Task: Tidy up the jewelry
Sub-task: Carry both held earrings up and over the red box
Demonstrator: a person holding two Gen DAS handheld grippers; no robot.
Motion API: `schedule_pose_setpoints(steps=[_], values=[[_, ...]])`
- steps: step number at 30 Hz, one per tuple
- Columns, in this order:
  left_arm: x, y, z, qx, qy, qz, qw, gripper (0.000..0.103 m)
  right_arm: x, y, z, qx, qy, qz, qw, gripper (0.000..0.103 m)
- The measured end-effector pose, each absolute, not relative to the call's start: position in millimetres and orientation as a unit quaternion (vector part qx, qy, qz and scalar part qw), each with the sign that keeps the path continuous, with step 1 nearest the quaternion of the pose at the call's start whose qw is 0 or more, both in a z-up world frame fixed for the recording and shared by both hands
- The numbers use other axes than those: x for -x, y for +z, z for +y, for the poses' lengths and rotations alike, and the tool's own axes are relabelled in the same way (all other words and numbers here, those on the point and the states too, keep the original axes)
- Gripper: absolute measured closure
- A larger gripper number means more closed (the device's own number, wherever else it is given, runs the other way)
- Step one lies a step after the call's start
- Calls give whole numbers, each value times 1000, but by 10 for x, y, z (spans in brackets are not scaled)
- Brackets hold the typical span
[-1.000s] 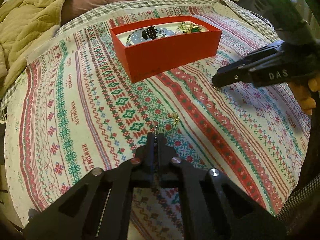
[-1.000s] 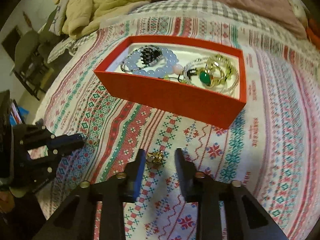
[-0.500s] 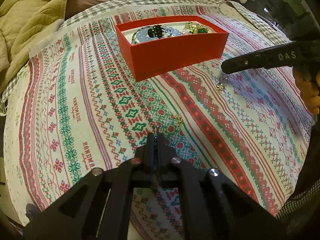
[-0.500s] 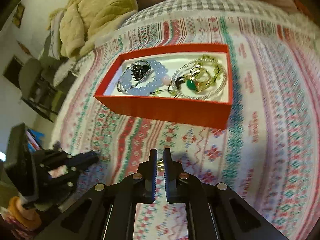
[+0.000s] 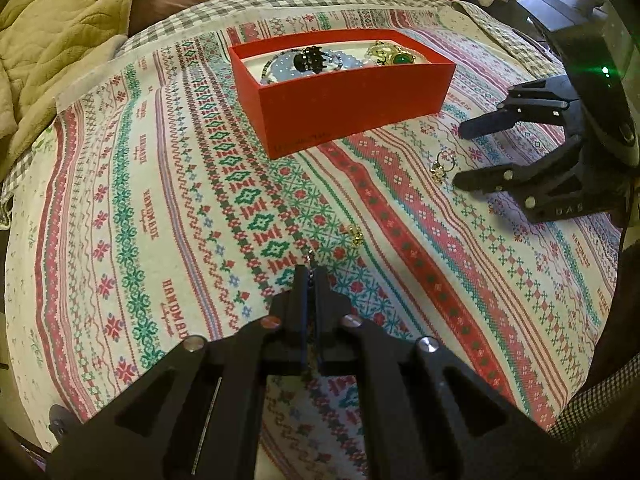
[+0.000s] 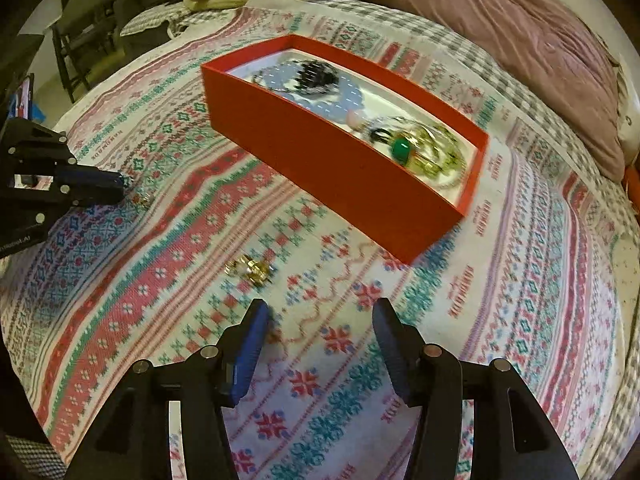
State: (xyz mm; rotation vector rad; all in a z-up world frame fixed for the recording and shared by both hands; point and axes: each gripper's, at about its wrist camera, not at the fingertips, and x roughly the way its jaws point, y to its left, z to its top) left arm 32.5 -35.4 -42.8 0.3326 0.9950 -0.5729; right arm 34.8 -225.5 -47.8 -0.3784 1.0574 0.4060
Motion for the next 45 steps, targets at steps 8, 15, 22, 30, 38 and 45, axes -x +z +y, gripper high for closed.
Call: schedule_pose_setpoints(steps=[8, 15, 22, 30, 38, 45], values=[[-333, -441, -363, -156, -270, 469, 826, 99, -396, -537, -2045, 203, 209, 482, 826, 65], [-331, -446, -362, -157, -272, 469, 826, 99, -421, -541, -1921, 210, 233, 479, 820, 89], [-296, -401, -328, -154, -274, 465, 827, 99, -361, -402, -2064, 183, 235, 479, 826, 89], [-297, -267, -336, -147, -276, 456, 833, 99, -277, -155, -2193, 165, 223, 465, 840, 89], [-399, 20, -329, -123, -270, 435, 850, 99, -296, 119, -2301, 127, 205, 444, 863, 89], [-500, 253, -467, -99, -270, 415, 863, 99, -385, 279, -2348, 105, 178, 434, 877, 89]])
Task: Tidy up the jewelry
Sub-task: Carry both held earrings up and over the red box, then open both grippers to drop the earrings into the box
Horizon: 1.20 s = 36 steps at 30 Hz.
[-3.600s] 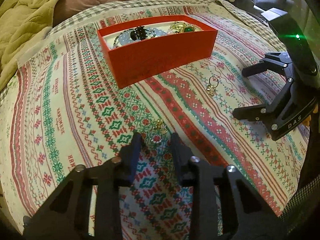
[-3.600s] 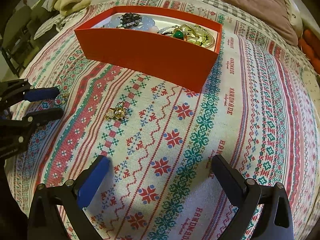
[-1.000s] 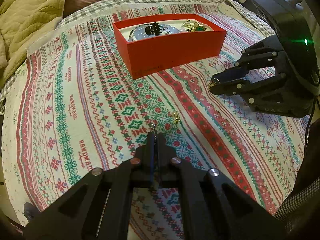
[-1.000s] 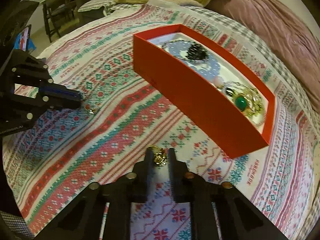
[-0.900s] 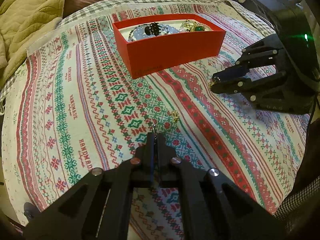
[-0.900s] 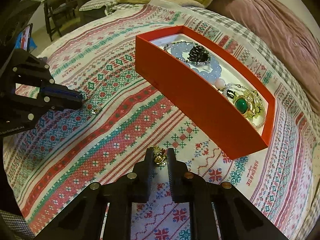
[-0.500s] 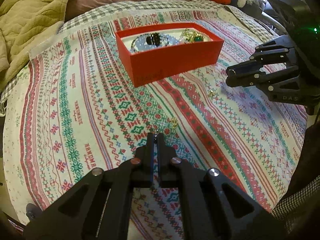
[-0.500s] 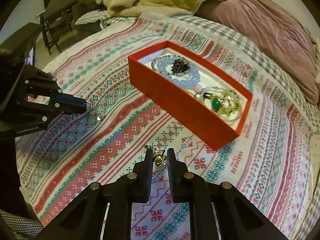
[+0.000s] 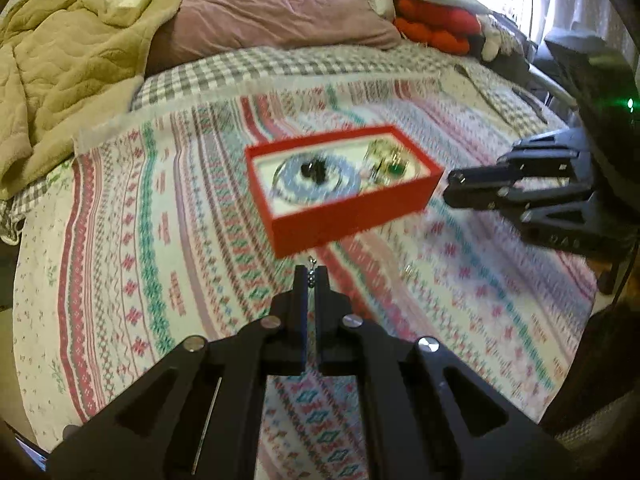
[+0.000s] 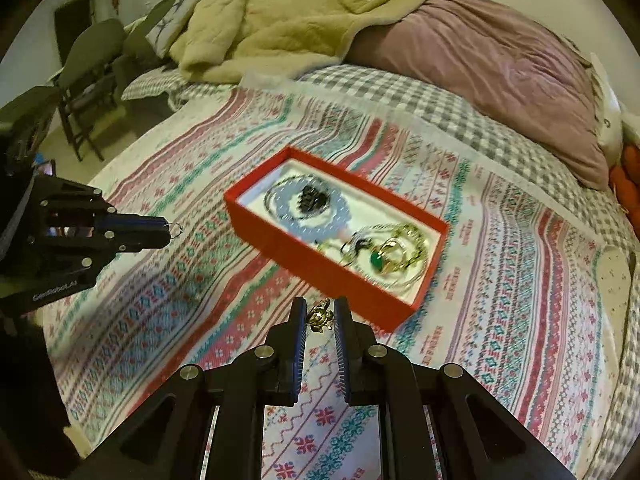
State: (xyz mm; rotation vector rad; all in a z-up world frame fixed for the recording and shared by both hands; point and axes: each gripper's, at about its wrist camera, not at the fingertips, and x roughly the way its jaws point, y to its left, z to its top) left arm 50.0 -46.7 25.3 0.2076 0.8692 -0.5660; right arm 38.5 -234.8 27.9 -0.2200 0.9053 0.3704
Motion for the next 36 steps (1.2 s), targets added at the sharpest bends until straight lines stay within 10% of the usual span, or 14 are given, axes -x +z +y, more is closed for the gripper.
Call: schedule_pose_setpoints(steps=[27, 36], values=[[-1175, 20, -1059, -48, -217, 448, 866, 99, -1050, 145, -2610, -15, 44, 483, 874, 89], [-1169, 38, -1078, -48, -211, 450, 866, 75, -1094, 95, -2630, -15, 40, 488, 872, 89]])
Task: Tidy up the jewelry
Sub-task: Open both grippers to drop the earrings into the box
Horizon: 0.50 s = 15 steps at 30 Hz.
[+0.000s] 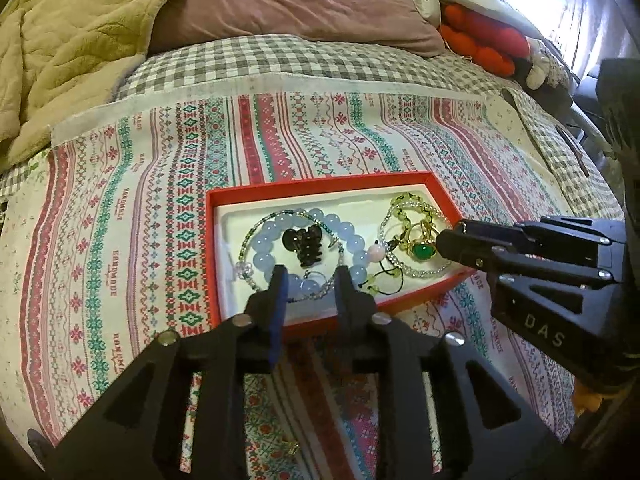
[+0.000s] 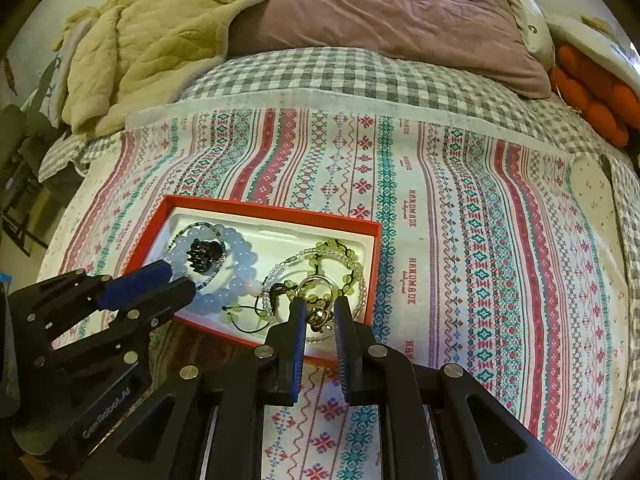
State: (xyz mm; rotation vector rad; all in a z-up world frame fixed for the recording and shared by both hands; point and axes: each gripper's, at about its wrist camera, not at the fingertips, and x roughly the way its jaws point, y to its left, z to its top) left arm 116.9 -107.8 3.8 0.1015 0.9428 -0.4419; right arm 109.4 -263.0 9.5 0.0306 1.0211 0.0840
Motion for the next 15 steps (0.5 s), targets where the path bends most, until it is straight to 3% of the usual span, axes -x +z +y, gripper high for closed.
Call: schedule_pose_setpoints(steps=[3, 6, 11, 13, 15], values=[[-1157, 58, -1052, -50, -208, 451, 867, 70, -1110, 78, -2631, -14, 39, 490, 871, 89], [-1145, 98, -1004, -44, -210, 450, 867, 55, -1128, 76, -2627, -15, 43, 490, 871, 89], [-1136, 189, -899, -31, -214, 449, 867, 49, -1162, 89, -2660, -37, 53, 492, 868, 87], [-1132, 207, -853, -23, -212, 450, 867, 35, -1164, 109, -2680, -45, 54, 491, 868, 86], [-1124, 222, -801, -16, -211, 453, 866, 31, -1155, 133, -2691, -51, 56, 491, 868, 85]])
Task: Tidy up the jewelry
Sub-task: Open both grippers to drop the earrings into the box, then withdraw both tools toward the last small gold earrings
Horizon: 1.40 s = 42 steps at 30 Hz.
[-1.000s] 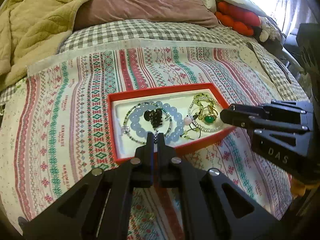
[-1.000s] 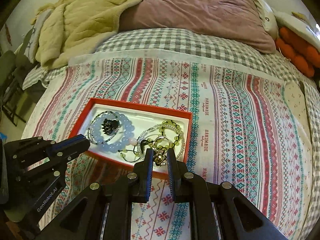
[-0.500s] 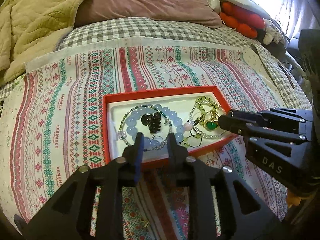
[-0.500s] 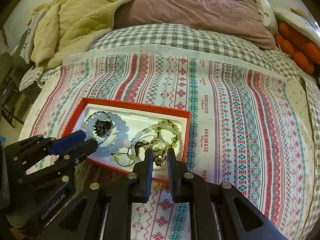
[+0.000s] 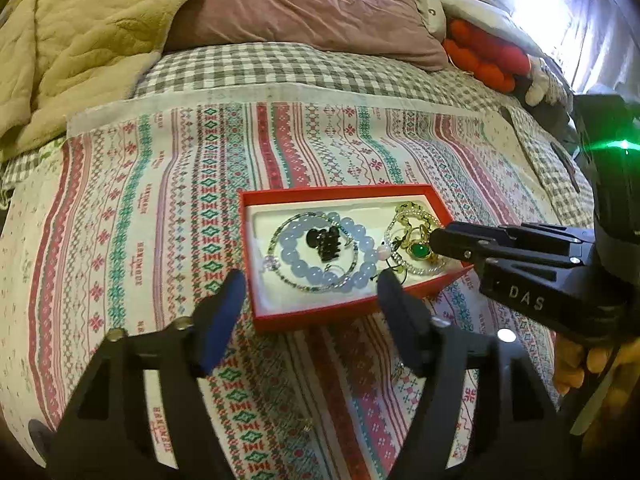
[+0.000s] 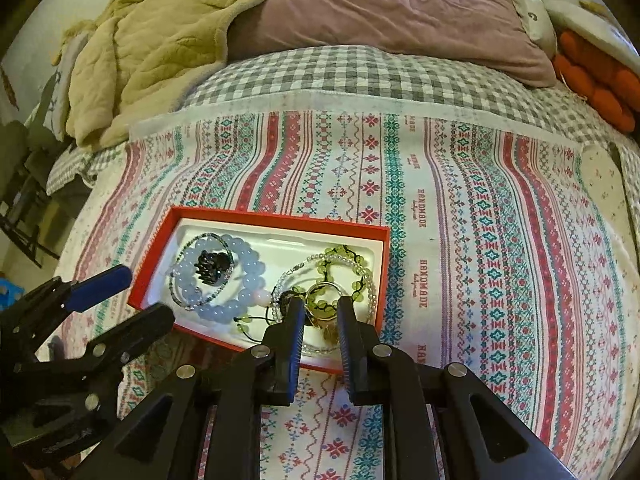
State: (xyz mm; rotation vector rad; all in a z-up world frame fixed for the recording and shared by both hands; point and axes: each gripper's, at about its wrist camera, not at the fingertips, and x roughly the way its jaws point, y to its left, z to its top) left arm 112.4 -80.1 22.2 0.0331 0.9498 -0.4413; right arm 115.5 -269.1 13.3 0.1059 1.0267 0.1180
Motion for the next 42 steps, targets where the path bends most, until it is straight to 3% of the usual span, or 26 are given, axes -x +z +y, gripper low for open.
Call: schedule_pose_setpoints(steps=[4, 5, 6, 8, 23, 42], values=[[-1087, 234, -709, -10, -208, 464, 861, 25, -1083, 202, -2690, -49, 68, 487, 870, 75], [-1078, 234, -682, -10, -206, 467, 860, 24, -1062, 218, -2686, -48, 70, 485, 870, 62], [-1069, 233, -657, -9, -204, 470, 859, 23, -1032, 239, -2693, -50, 72, 482, 872, 38], [-1043, 226, -606, -5, -203, 476, 856, 22, -984, 286, -2704, -52, 74, 472, 877, 29], [-762, 95, -392, -25, -204, 506, 837, 21, -631, 264, -2636, 8, 96, 483, 870, 29], [-390, -391, -507, -76, -203, 533, 818, 21, -233, -328, -2581, 73, 104, 539, 833, 28]])
